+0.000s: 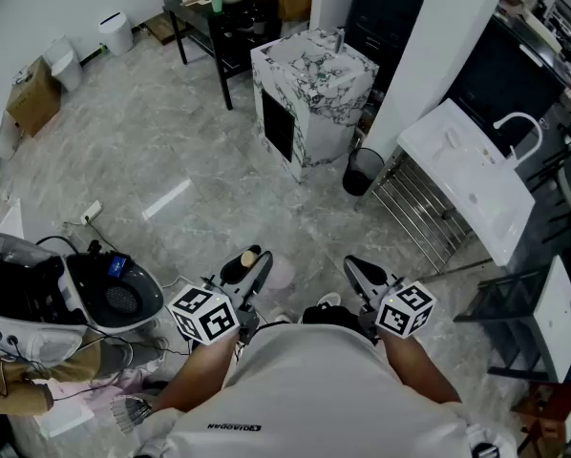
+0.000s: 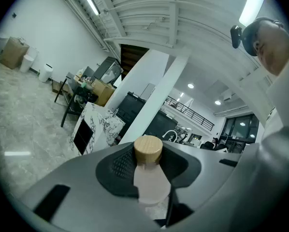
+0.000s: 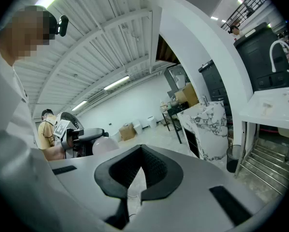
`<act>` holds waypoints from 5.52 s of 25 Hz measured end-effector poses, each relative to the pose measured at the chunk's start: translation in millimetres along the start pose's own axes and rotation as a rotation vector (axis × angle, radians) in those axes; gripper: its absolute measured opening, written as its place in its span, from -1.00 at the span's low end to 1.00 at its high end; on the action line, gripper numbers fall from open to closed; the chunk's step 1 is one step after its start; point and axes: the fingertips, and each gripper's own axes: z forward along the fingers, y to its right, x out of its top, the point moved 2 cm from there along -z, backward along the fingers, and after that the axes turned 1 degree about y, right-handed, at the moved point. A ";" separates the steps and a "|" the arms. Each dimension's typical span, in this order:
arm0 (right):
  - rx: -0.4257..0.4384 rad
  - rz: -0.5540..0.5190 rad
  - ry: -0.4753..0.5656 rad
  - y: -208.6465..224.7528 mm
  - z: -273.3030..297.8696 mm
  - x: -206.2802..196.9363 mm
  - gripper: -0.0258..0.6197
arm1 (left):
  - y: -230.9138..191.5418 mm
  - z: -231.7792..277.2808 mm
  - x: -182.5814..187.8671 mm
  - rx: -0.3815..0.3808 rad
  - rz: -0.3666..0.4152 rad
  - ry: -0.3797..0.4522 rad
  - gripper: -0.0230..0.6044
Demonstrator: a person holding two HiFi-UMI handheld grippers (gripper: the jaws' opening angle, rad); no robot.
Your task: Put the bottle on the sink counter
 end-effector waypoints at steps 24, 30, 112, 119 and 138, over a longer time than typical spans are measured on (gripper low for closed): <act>0.032 0.008 0.025 -17.0 8.1 1.9 -0.79 | -7.7 -11.3 5.1 0.025 -0.018 0.020 -0.50; 0.032 0.068 0.032 -5.7 8.0 -1.3 -0.79 | -11.6 -8.3 2.2 0.026 -0.027 0.019 -0.50; 0.014 0.081 -0.041 296.5 436.1 224.9 -0.79 | -345.7 364.0 270.5 0.076 -0.138 0.032 -0.50; -0.019 0.066 -0.052 293.3 505.7 246.5 -0.79 | -408.8 376.3 315.0 0.042 -0.138 0.030 -0.50; -0.111 0.059 -0.008 284.4 622.9 283.9 -0.79 | -527.2 385.0 403.4 -0.011 -0.102 0.011 -0.50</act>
